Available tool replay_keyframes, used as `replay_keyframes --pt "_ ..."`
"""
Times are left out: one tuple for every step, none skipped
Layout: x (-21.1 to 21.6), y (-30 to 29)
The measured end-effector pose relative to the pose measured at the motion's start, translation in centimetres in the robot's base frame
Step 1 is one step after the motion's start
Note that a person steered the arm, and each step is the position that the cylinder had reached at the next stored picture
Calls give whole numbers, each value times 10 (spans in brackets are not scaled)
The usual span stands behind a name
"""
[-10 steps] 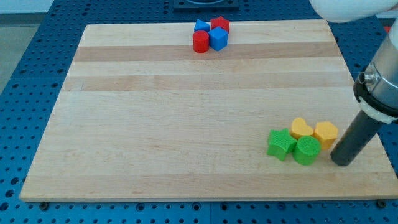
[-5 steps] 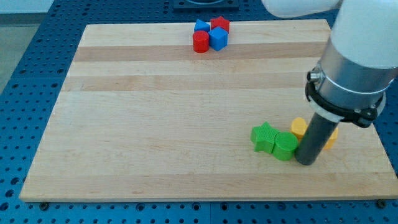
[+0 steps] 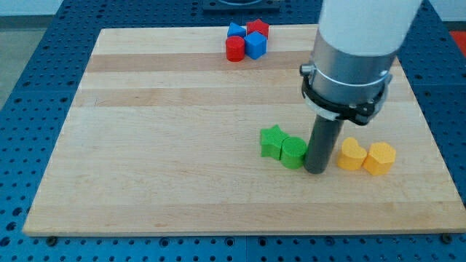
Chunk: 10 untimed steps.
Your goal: Separate the red star and red circle from the green star and green circle
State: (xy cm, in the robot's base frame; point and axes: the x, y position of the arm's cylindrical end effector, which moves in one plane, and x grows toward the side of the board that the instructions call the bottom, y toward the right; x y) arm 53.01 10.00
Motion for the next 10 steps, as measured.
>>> replay_keyframes --pt "-7 -14" --pt "-15 -27" --pt "-27 -39" --pt "-40 -53" --pt "-50 -69" --pt "-61 -87" --pt "-70 -108" --pt "-73 -132" --pt "-77 -146" --pt "-97 -125"
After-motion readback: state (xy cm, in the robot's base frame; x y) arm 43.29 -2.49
